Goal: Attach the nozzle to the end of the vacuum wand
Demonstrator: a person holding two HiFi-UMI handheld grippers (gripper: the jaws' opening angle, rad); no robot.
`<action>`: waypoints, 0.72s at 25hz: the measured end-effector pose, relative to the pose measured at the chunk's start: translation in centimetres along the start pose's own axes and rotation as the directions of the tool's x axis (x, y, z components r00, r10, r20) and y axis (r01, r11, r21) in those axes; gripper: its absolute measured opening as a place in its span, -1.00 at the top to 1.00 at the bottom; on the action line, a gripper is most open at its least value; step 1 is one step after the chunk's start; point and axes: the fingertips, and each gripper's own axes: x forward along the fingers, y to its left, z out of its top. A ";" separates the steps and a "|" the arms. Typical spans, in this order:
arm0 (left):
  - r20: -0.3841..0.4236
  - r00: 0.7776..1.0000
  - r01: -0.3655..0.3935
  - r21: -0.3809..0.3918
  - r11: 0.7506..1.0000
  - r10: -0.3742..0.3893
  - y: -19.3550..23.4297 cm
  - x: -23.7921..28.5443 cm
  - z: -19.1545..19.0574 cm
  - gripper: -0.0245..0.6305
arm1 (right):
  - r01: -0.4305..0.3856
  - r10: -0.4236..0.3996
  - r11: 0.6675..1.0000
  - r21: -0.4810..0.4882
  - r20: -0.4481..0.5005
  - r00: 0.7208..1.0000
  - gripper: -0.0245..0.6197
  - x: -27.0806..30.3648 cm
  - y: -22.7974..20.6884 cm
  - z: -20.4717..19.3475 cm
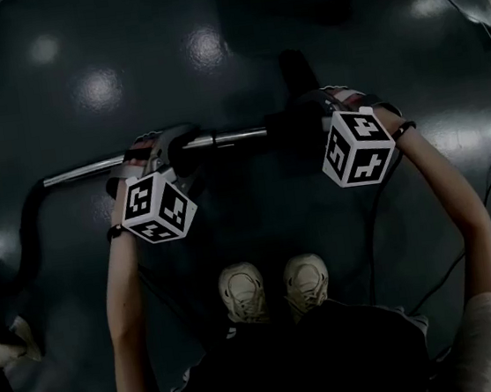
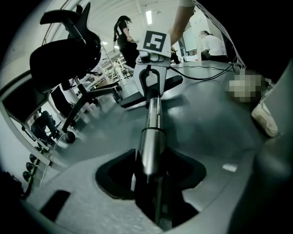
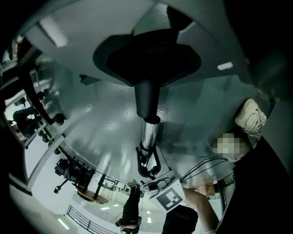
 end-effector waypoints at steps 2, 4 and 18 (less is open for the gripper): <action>0.020 1.000 -0.007 -0.011 1.000 0.008 0.5 -0.8 0.6 0.28 | -0.008 0.008 1.000 -0.012 0.033 0.999 0.33 -0.4 0.6 0.3; 0.036 0.999 -0.012 -0.021 1.000 0.013 1.0 -1.4 0.9 0.28 | 0.001 -0.001 1.000 -0.004 0.070 0.998 0.34 -0.9 1.0 0.6; 0.058 0.998 -0.009 -0.033 0.999 0.011 1.3 -2.2 2.1 0.28 | 0.091 -0.098 0.993 0.075 0.101 0.990 0.36 -3.1 0.3 1.8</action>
